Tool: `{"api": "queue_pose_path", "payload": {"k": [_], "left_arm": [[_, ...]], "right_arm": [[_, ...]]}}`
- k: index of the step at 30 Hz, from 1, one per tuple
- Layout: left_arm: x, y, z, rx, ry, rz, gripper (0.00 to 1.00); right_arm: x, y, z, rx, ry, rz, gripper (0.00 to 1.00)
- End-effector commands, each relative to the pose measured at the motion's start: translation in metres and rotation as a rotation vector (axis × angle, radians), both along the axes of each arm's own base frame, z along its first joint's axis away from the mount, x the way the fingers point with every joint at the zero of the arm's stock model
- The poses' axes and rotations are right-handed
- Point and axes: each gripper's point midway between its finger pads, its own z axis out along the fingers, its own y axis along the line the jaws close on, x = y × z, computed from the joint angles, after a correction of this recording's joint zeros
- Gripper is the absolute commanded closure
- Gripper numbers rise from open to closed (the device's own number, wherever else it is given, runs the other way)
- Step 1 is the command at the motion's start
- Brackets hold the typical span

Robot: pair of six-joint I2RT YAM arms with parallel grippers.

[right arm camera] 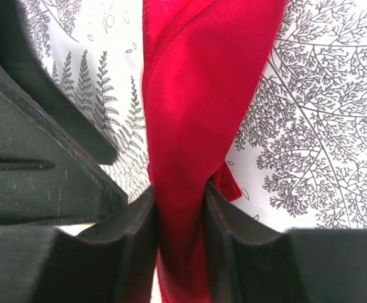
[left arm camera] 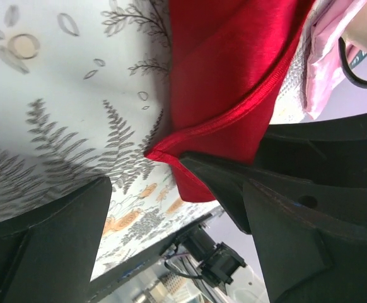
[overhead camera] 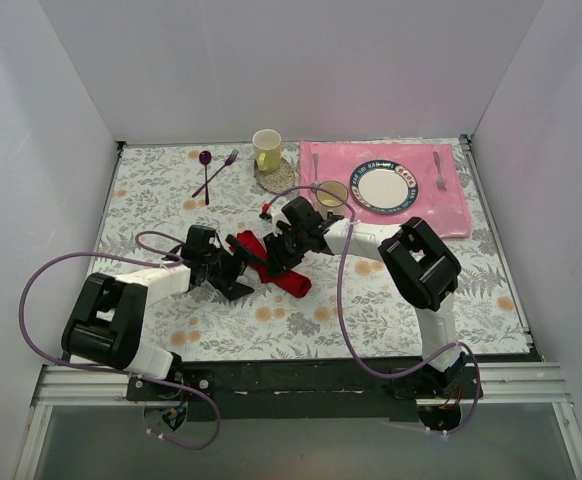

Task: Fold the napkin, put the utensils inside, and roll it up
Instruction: Roll the napkin with the utensil

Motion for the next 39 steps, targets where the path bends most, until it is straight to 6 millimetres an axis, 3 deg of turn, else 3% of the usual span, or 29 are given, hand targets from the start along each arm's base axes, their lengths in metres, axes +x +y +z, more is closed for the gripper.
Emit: {"api": "queue_pose_path", "payload": {"k": [1, 7, 12, 25, 29, 30, 33, 34, 38, 39], "left_arm": [[0.003, 0.016, 0.010, 0.104, -0.089, 0.030, 0.15], [0.007, 0.034, 0.036, 0.175, -0.166, 0.055, 0.14], [0.023, 0.047, 0.057, 0.207, -0.222, 0.083, 0.15], [0.061, 0.024, 0.071, 0.123, -0.236, -0.001, 0.31], [0.047, 0.025, 0.069, 0.129, -0.196, -0.030, 0.29], [0.036, 0.027, 0.057, 0.134, -0.163, -0.038, 0.29], [0.017, 0.029, 0.052, 0.121, -0.155, -0.047, 0.35], [0.007, 0.030, 0.042, 0.117, -0.135, -0.053, 0.36], [-0.016, 0.009, 0.044, 0.025, -0.156, -0.128, 0.53], [-0.017, 0.005, 0.047, 0.016, -0.176, -0.137, 0.64]], "right_arm": [[-0.019, -0.002, -0.007, -0.097, -0.057, 0.030, 0.55], [-0.023, -0.005, 0.001, -0.185, -0.135, 0.056, 0.41], [-0.029, -0.004, 0.019, -0.176, -0.153, 0.067, 0.35], [-0.023, 0.002, 0.057, -0.064, -0.145, 0.030, 0.35], [-0.017, -0.005, 0.063, -0.047, -0.147, -0.013, 0.34], [-0.015, -0.007, 0.065, -0.040, -0.146, -0.030, 0.34], [-0.013, -0.014, 0.070, -0.009, -0.122, -0.063, 0.37], [-0.011, -0.017, 0.071, -0.004, -0.115, -0.070, 0.37], [-0.015, -0.019, 0.067, -0.002, -0.093, -0.063, 0.39], [-0.016, -0.019, 0.067, -0.003, -0.092, -0.061, 0.41]]}}
